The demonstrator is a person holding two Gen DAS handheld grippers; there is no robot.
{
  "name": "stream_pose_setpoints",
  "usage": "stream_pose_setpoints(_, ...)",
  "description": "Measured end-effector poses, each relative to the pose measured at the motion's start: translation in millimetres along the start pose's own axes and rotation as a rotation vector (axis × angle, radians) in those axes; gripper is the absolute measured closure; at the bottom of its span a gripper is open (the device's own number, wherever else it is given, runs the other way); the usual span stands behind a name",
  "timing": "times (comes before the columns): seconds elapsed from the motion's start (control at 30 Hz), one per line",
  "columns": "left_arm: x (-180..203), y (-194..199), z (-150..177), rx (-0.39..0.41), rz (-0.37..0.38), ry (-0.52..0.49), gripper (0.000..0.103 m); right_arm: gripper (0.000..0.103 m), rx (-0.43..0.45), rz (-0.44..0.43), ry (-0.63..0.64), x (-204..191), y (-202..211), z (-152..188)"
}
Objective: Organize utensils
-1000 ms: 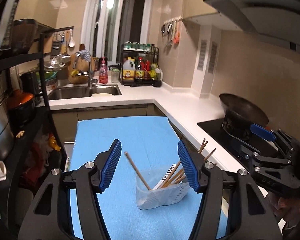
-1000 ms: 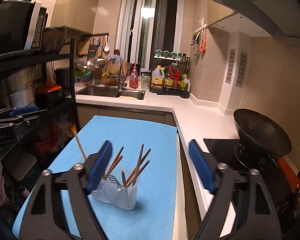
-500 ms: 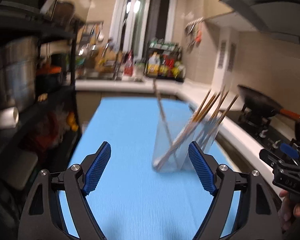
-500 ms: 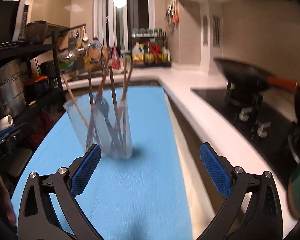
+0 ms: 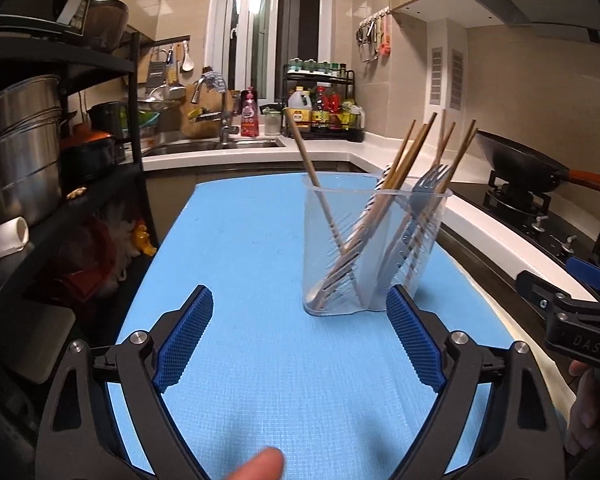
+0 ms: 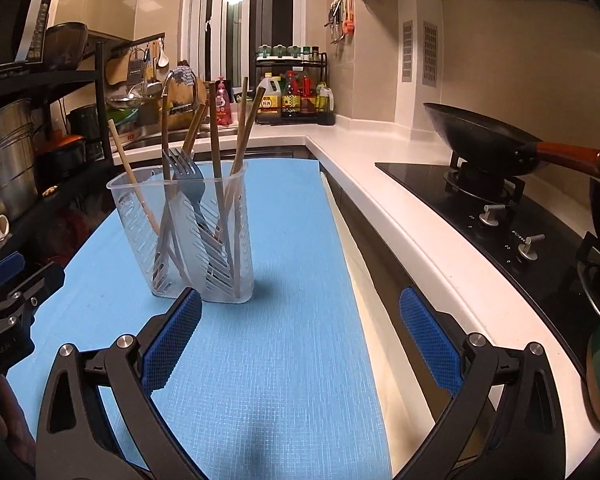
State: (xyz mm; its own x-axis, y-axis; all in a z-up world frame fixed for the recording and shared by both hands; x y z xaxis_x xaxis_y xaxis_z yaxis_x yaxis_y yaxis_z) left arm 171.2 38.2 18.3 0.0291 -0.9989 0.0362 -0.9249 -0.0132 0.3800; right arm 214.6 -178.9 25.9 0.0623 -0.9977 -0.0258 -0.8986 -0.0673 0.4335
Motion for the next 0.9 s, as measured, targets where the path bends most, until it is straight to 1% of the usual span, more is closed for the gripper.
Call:
stream_pose_setpoints(0.1,1.2,3.8,-0.7,0.015,0.003,0.008,0.017,0.005,0.009,0.006,0.009,-1.4,2.7,-0.4)
stream_pose_setpoints(0.23,5.1,3.4,2.1,0.000,0.014,0.024,0.017,0.005,0.011,0.003,0.009,-2.2,4.1,0.3)
stream_pose_setpoints(0.43,14.4,5.9,8.0,-0.005,0.035,-0.007,0.017,0.005,0.019,0.006,0.019,-4.5,5.5,0.6)
stream_pose_setpoints(0.53,16.1,8.5,7.8,0.004,0.043,-0.013,0.017,0.005,0.026,0.010,0.023,-5.5,6.6,0.1)
stream_pose_setpoints(0.9,12.8,7.3,7.1,0.003,0.046,0.002,0.017,0.005,0.028,0.012,0.037,-6.2,5.5,-1.1)
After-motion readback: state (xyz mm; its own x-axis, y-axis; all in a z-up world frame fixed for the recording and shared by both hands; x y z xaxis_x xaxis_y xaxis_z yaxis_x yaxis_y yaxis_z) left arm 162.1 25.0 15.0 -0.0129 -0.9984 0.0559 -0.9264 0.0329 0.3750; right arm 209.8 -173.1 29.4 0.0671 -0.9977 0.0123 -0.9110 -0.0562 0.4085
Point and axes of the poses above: each gripper's, at about its wrist camera, not at the fingertips, and y roughly against the way its jaws point, x to its right, z to its underside, the point moved 3 cm from there along -y, roughly the way its jaws point, and after that the axes turned 3 degrees about x, right-handed, at the moved point
